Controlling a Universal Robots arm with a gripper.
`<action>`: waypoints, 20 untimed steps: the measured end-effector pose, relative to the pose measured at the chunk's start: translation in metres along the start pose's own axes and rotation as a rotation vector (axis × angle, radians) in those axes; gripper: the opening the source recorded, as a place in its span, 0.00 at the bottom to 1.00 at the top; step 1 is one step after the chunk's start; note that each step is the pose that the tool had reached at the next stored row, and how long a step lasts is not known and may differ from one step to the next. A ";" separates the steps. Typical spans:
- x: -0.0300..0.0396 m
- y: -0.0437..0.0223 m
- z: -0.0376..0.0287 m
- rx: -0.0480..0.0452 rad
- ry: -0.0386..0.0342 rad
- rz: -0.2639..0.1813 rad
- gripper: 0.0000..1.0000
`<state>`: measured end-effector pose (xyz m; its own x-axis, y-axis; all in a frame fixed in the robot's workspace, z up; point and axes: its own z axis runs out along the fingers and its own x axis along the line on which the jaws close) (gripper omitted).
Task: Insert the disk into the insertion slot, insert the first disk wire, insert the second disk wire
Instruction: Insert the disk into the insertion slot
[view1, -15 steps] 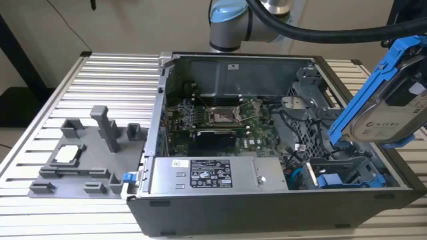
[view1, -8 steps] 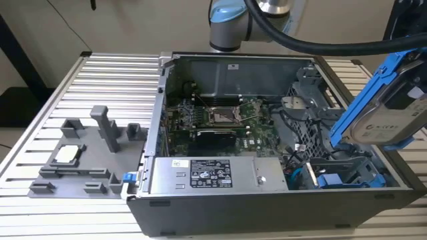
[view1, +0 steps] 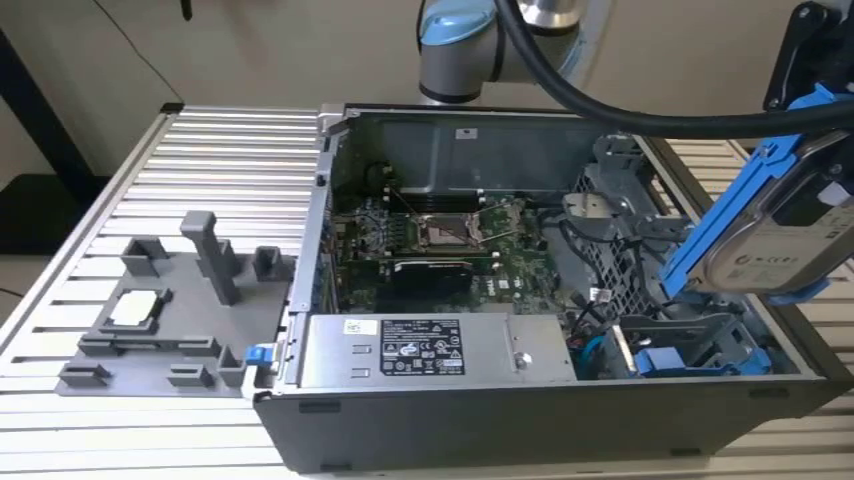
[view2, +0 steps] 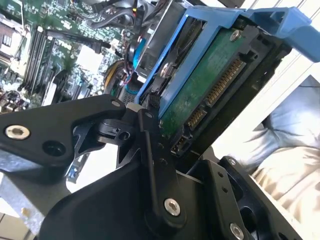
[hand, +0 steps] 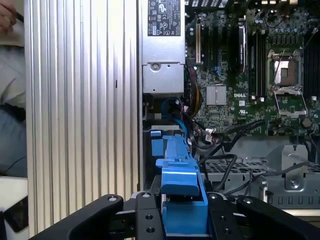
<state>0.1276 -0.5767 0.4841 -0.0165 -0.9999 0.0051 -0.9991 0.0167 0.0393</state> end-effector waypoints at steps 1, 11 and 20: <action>0.0000 -0.0001 0.0007 0.0000 0.0001 0.000 0.33; -0.0001 -0.0017 0.0051 -0.0001 -0.0005 0.000 0.33; -0.0001 -0.0019 0.0065 -0.0001 -0.0007 0.000 0.33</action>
<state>0.1292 -0.5767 0.4776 -0.0163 -0.9999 0.0043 -0.9991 0.0165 0.0393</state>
